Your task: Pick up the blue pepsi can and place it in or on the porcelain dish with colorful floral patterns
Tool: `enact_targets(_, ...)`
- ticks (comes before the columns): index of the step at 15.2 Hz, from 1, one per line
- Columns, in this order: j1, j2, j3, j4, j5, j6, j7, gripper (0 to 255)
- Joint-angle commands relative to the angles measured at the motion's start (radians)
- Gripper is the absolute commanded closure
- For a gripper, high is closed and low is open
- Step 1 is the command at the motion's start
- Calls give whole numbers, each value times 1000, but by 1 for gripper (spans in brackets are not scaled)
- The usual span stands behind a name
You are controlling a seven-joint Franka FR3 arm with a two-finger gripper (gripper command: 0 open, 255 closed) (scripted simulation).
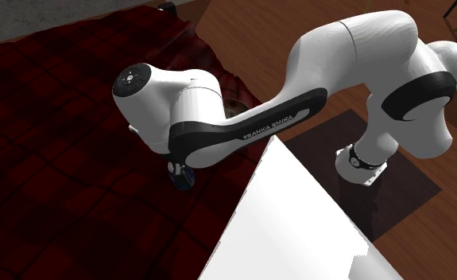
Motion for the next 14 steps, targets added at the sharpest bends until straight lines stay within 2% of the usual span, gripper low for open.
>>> enact_targets(1,0,0,0,0,0,0,0,255)
enact_targets(10,0,0,0,0,0,0,0,255)
enact_targets(14,-2,-2,-1,51,-1,-53,1,255)
